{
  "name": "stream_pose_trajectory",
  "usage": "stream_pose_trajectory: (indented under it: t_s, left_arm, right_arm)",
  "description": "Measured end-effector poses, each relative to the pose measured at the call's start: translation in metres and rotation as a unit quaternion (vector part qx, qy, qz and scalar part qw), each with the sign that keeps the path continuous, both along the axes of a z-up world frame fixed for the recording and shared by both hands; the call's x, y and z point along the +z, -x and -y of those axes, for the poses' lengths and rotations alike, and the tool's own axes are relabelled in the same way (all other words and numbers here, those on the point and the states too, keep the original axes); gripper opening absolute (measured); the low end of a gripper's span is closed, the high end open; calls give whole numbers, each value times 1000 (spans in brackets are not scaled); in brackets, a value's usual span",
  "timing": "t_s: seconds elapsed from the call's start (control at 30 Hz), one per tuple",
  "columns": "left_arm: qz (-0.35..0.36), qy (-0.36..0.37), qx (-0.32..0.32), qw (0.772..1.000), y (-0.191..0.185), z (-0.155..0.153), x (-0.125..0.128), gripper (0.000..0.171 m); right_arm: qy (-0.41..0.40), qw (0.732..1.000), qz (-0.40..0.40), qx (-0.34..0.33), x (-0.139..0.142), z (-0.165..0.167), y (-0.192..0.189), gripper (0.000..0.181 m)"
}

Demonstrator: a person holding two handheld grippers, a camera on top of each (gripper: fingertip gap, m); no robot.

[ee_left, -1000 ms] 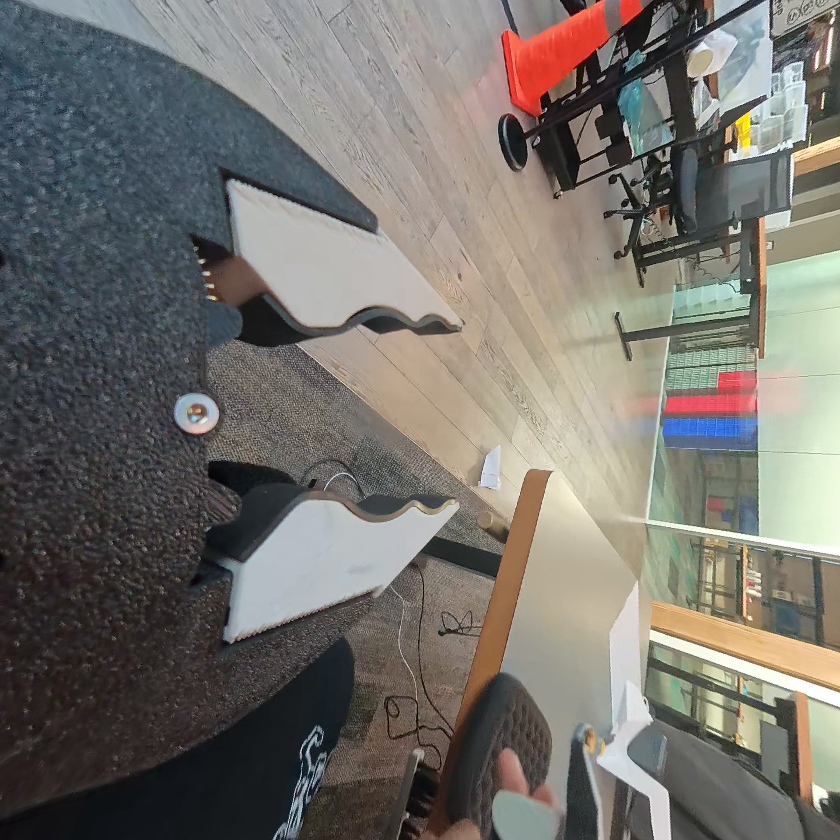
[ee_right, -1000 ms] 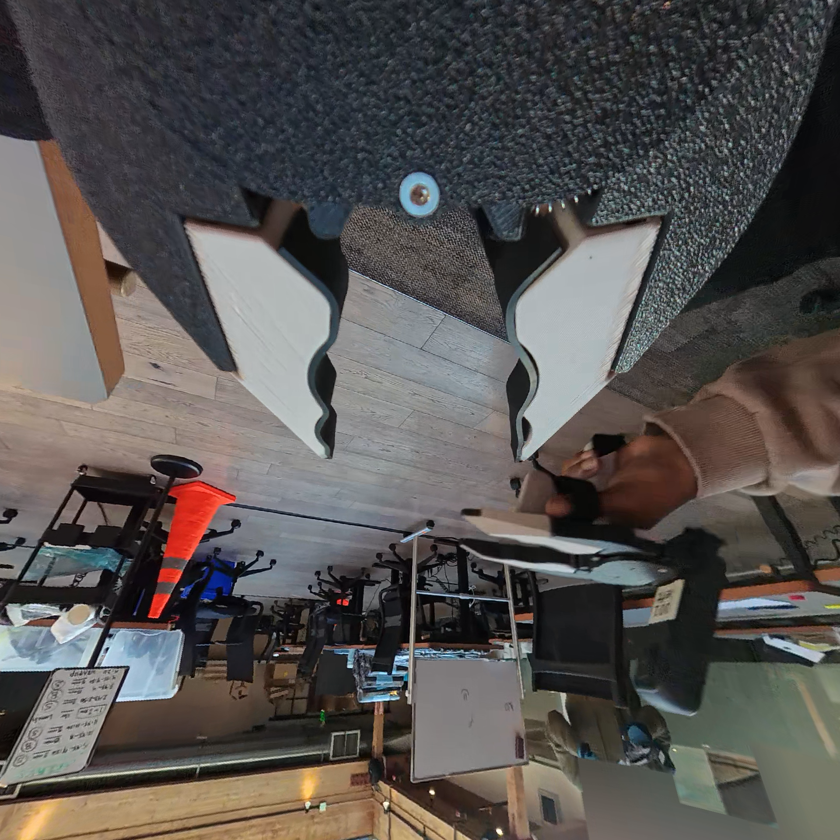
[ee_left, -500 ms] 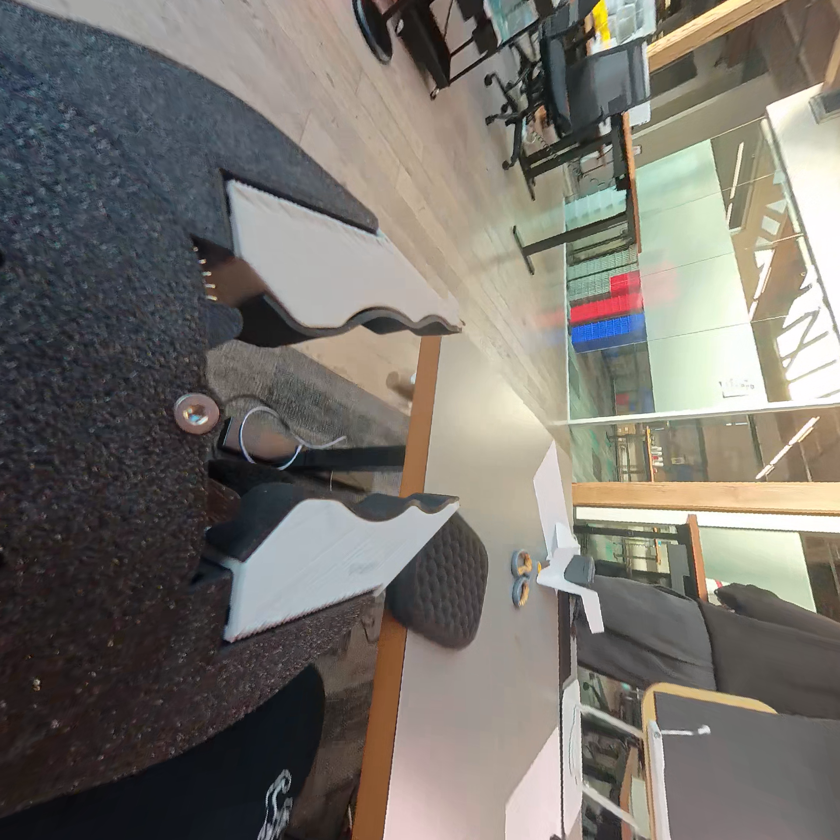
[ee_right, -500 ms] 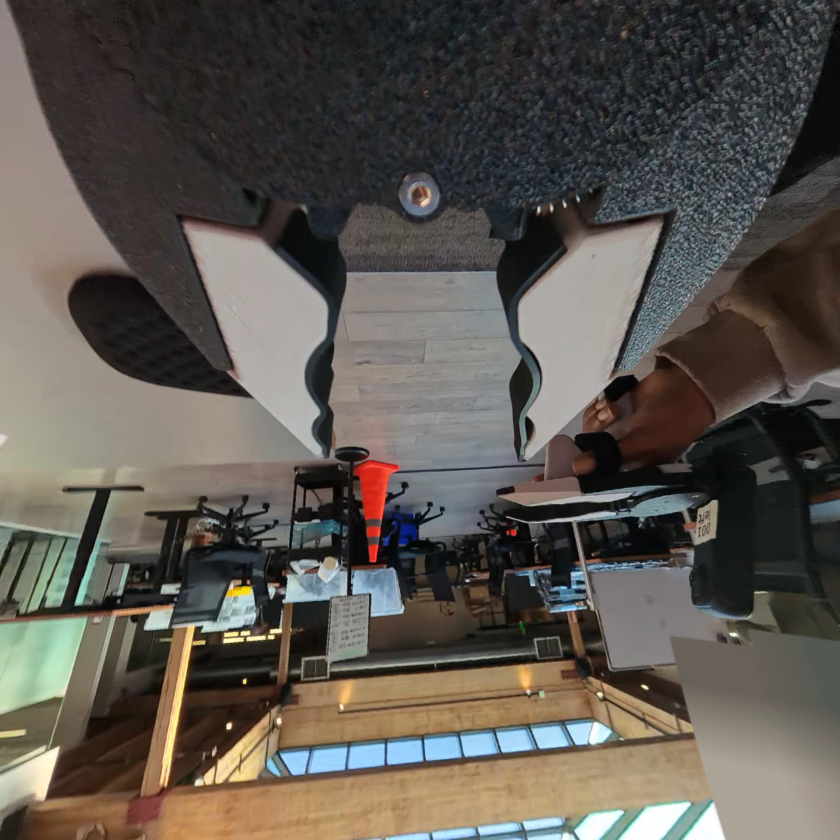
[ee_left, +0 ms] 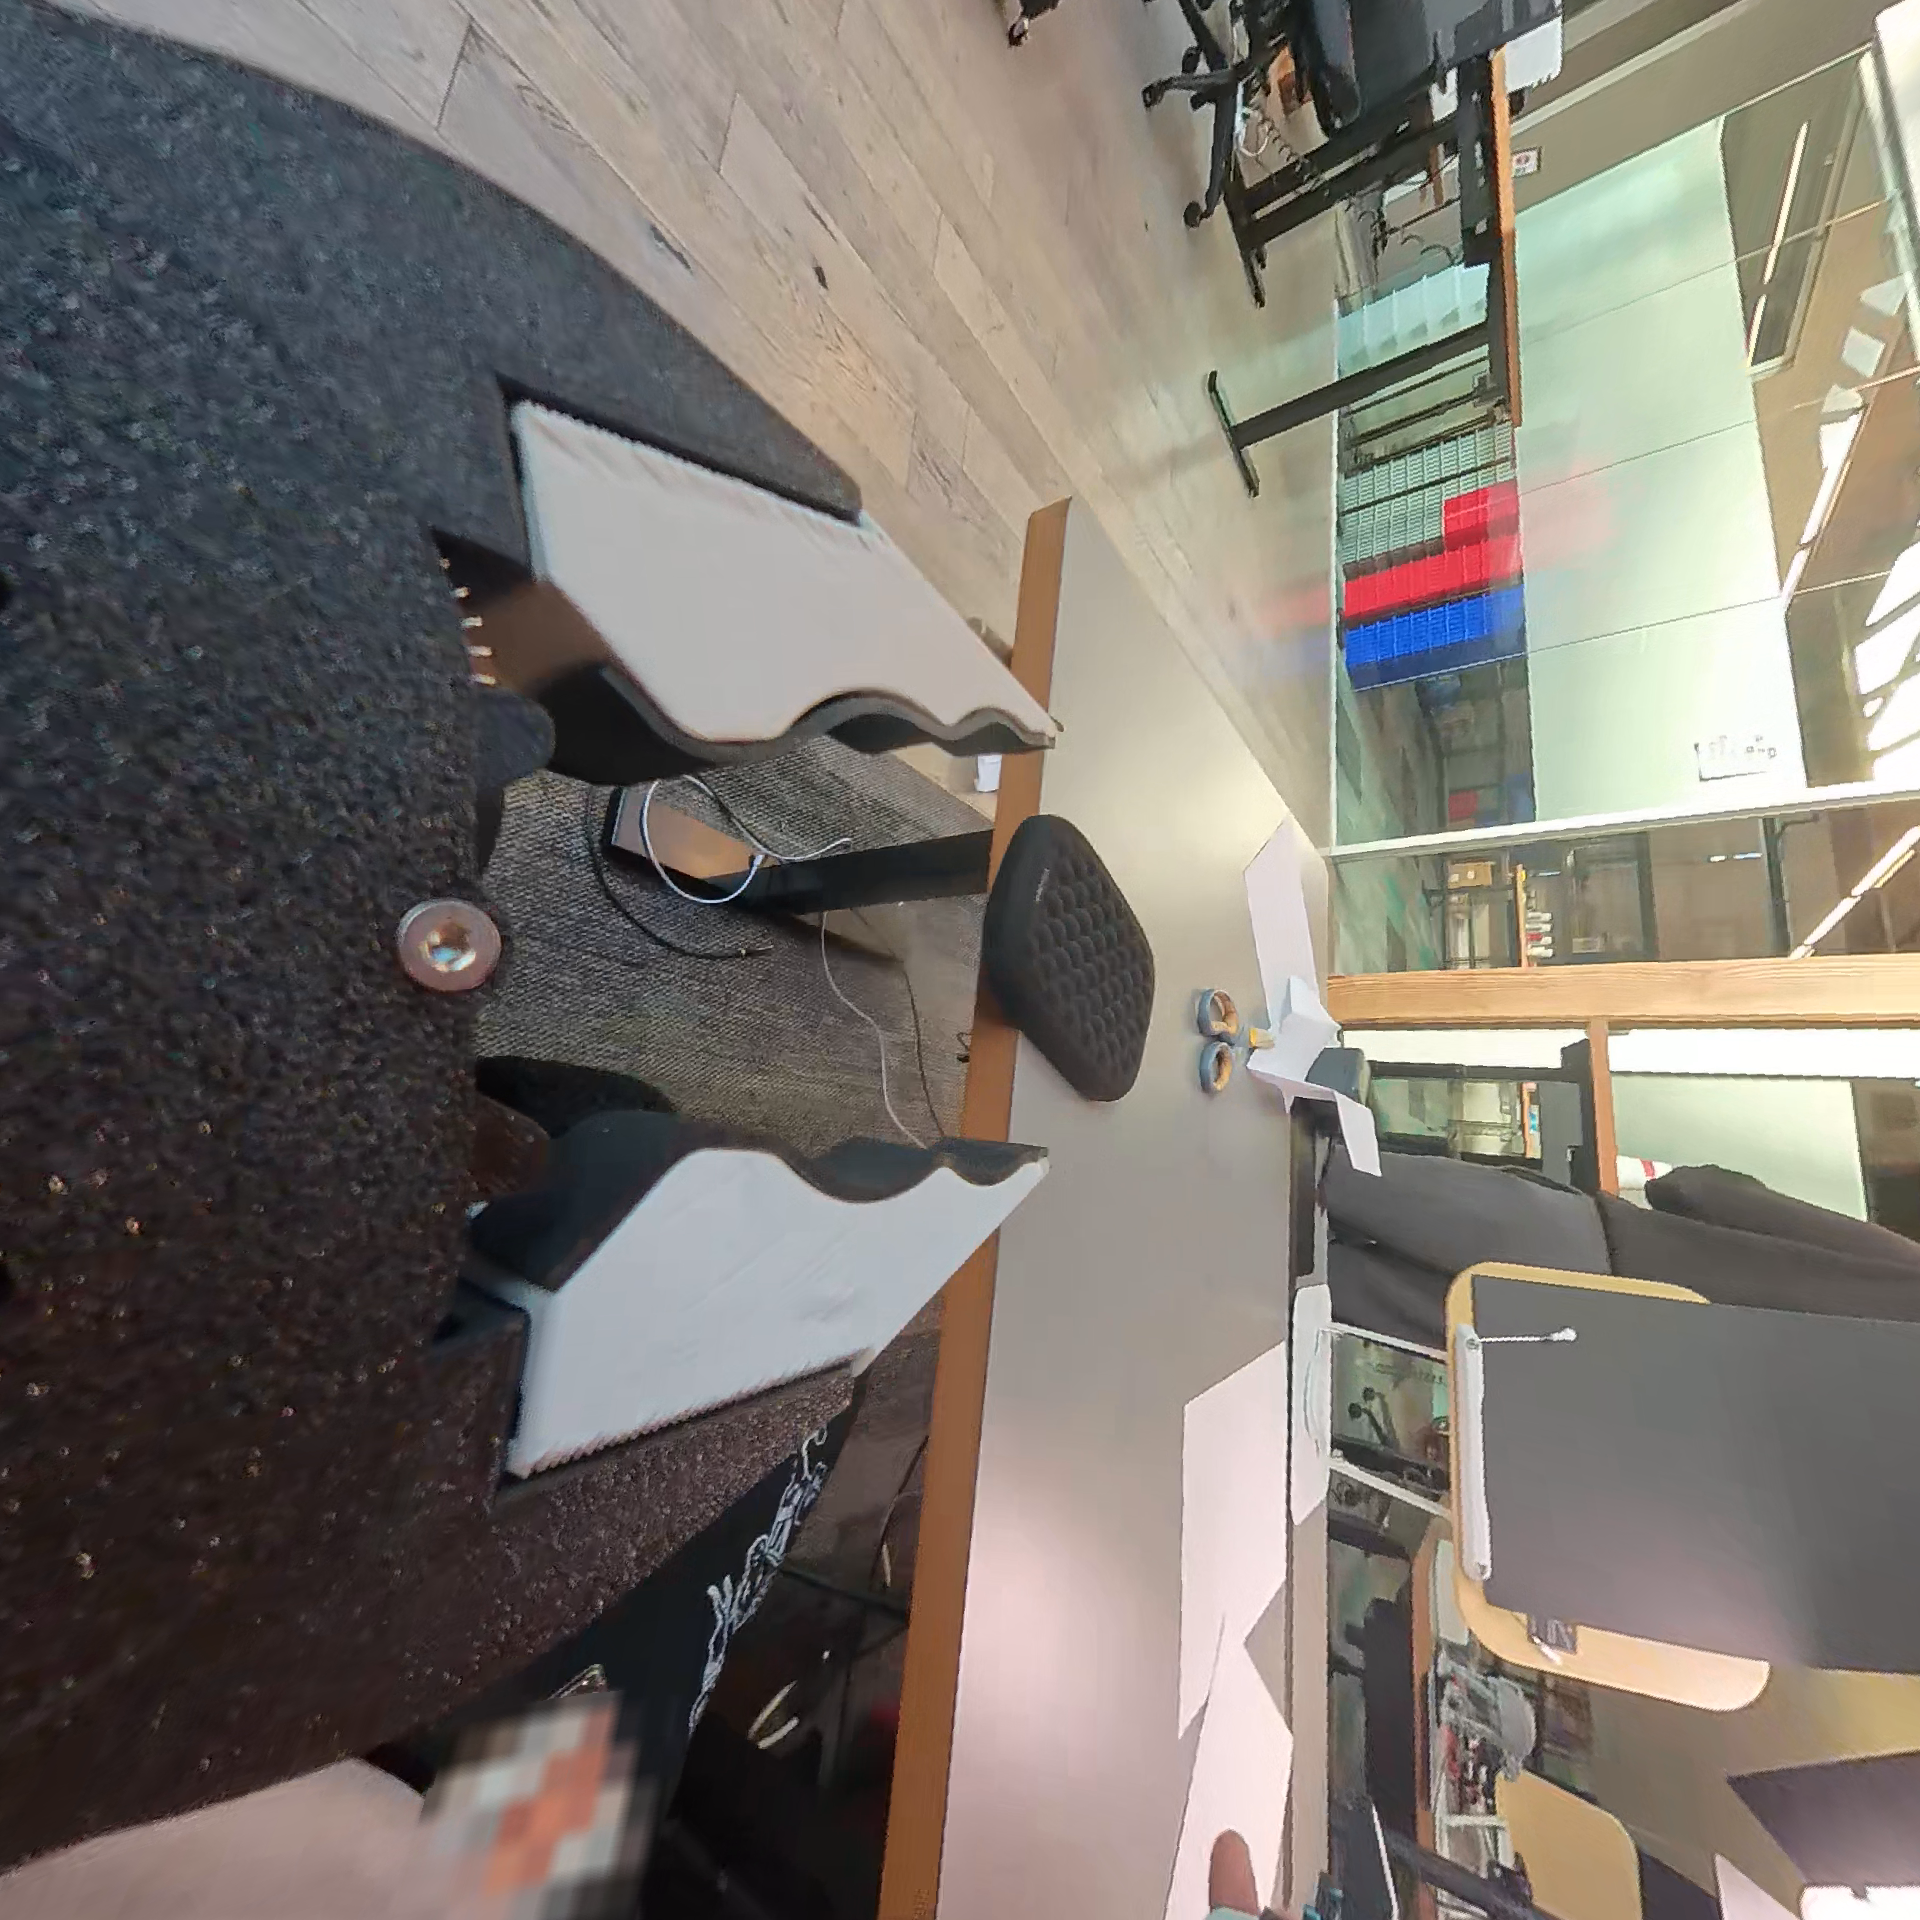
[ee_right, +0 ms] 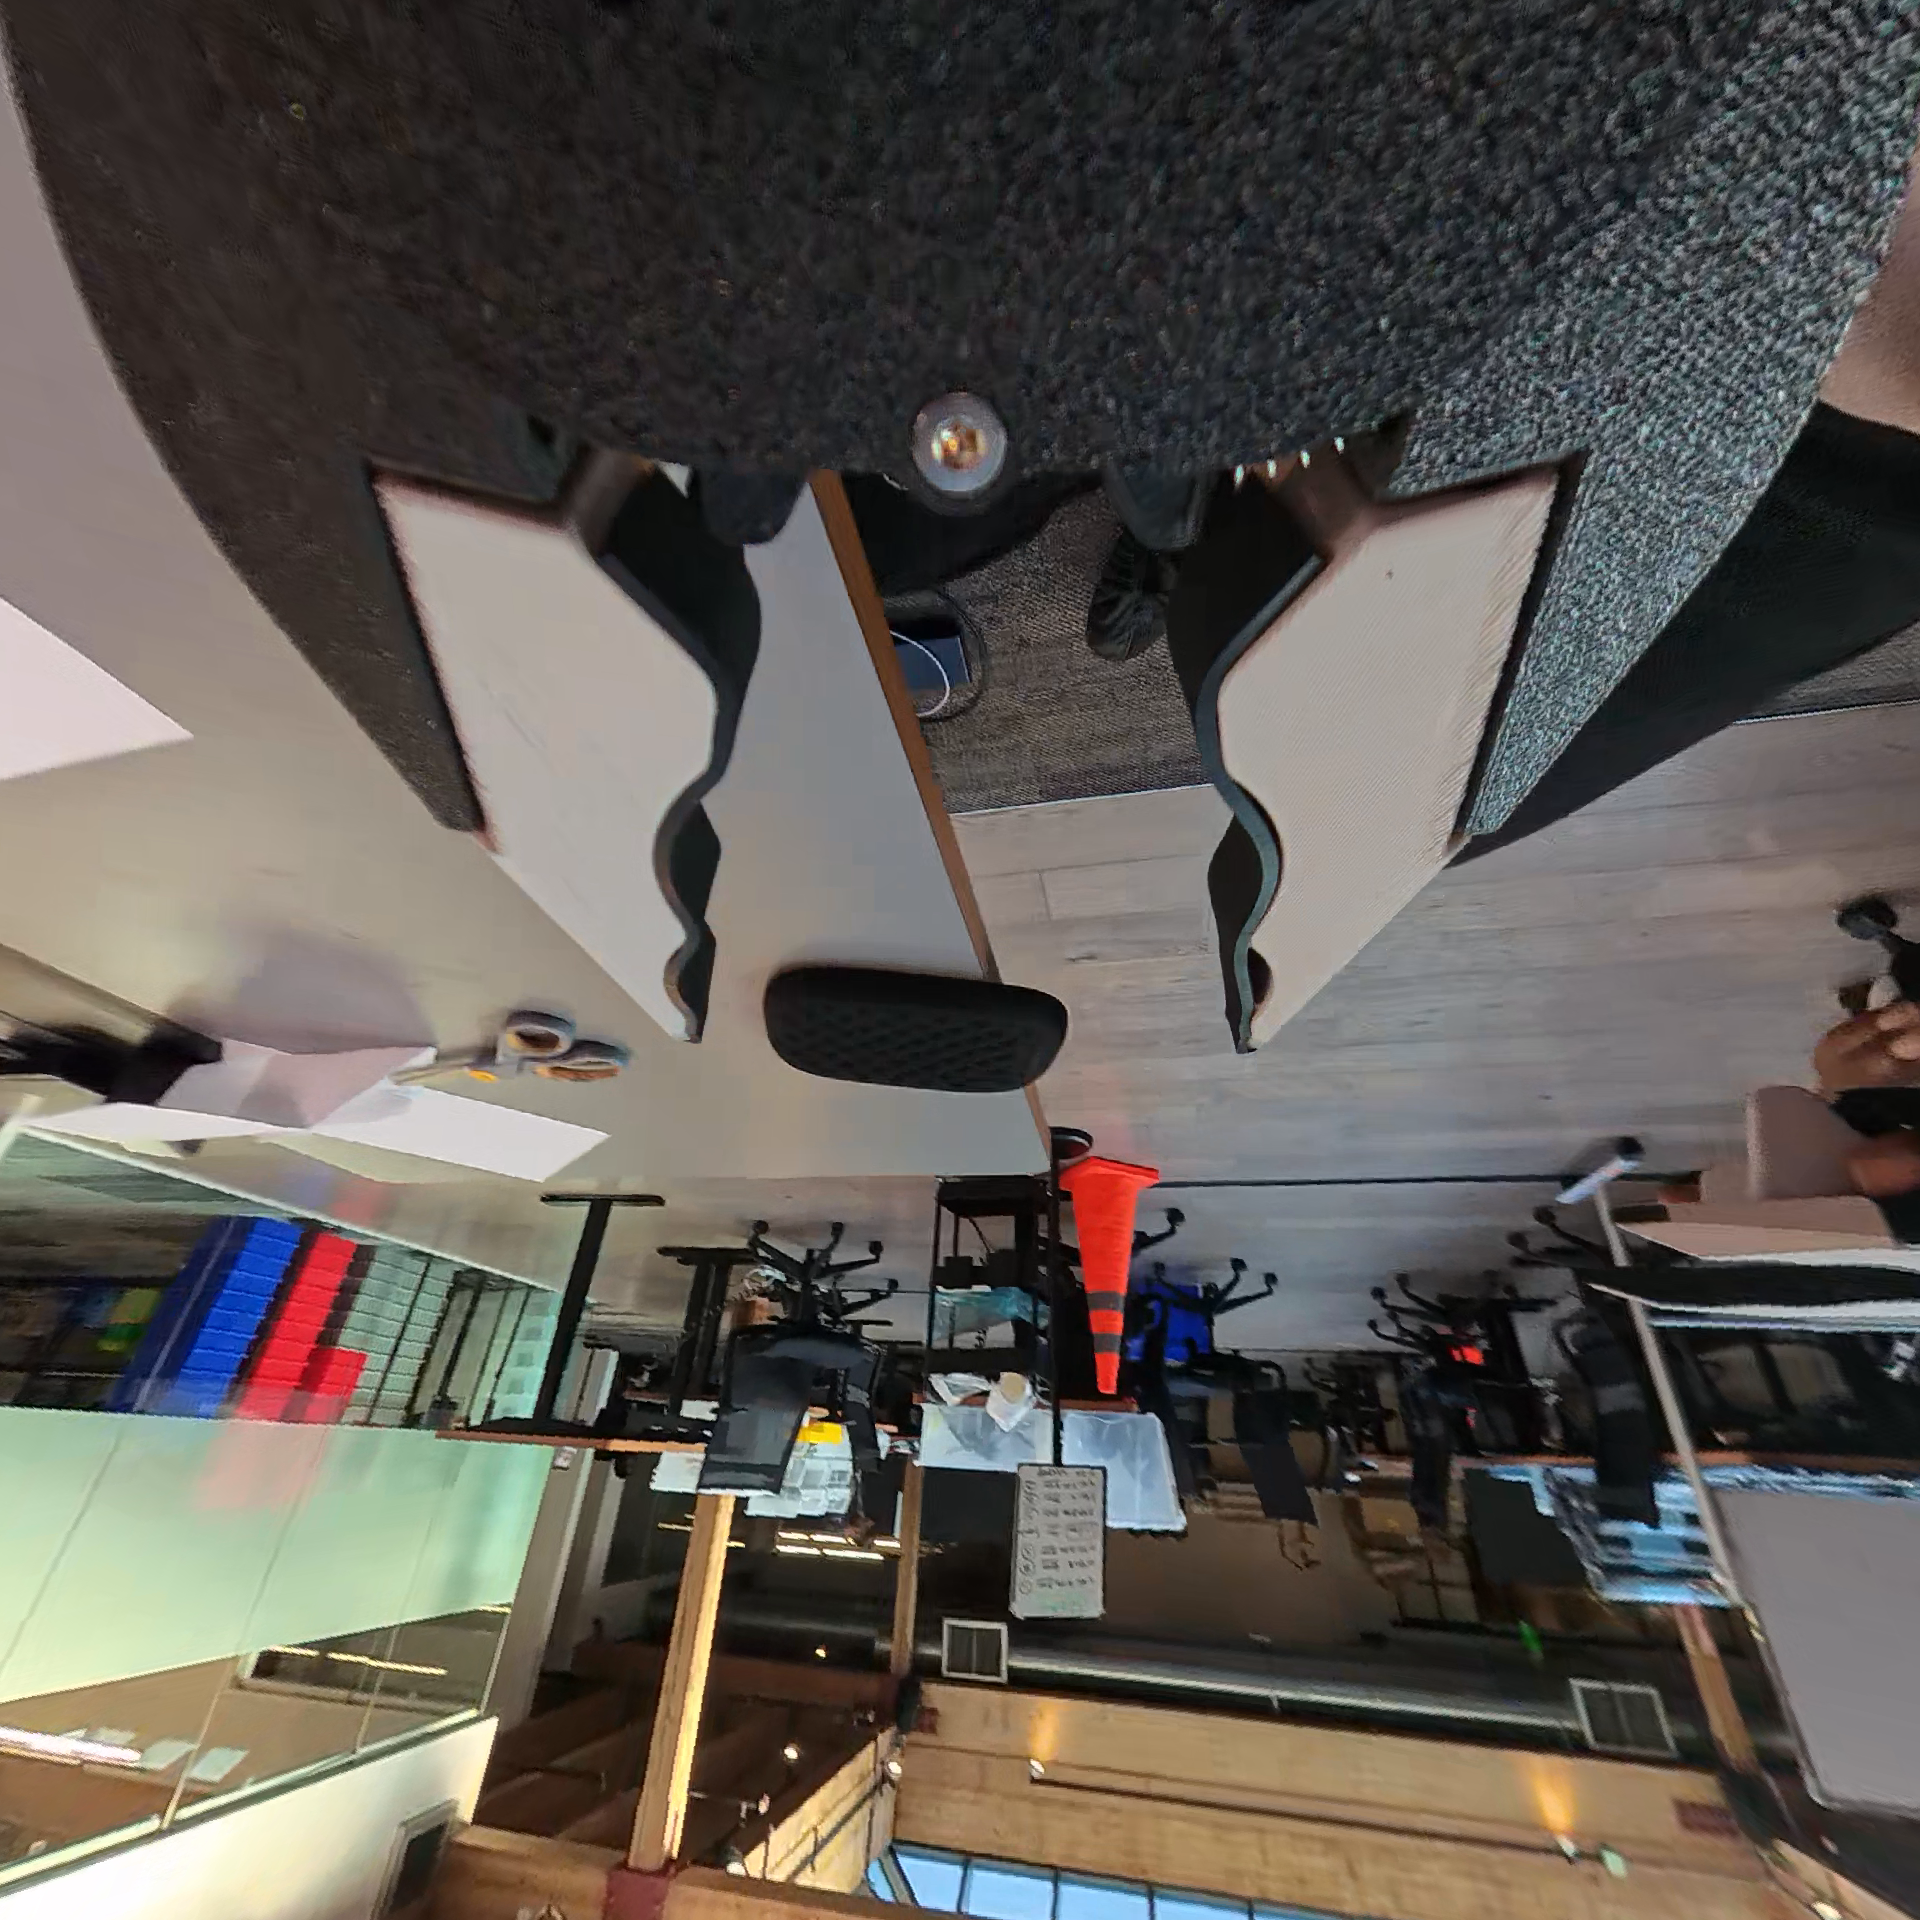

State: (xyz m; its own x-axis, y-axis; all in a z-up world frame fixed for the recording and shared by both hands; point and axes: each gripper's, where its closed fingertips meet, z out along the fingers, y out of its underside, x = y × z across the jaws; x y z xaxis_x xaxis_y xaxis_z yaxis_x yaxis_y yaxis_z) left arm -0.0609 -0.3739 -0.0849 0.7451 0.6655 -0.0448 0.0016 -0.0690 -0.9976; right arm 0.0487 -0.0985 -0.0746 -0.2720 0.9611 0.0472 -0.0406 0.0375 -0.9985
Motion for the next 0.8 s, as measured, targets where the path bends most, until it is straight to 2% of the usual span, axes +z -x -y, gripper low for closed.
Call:
stream_pose_trajectory:
  t_s: [0.17, 0.33, 0.4, 0.5, 0.6, 0.67, 0.8]
  left_arm:
    - [35, 17, -32, 999, 9, -10, -36, 75]
    - [55, 7, -120, 991, 50, -67, -66, 75]
    - [57, 5, -162, 985, 68, -96, -73, 75]
    - [34, 14, -205, 978, 89, -136, -69, 75]
    - [22, 17, -231, 973, 96, -164, -50, 74]
    - [18, 19, -239, 971, 98, -174, -39, 72]
    - [26, 49, -248, 967, 110, -184, -34, 70]
  right_arm:
    - [4, 997, 46, -61, -12, -40, -3, 95]
    - [-47, 988, 57, -136, -10, -71, 18, 75]
    - [-59, 983, 55, -164, -7, -77, 25, 73]
    - [-63, 976, 43, -205, -4, -83, 25, 70]
    - [-44, 973, 45, -223, -9, -90, 18, 70]
    - [-32, 975, 67, -208, -17, -93, 13, 70]
    - [-9, 979, 73, -192, -20, -101, 3, 70]
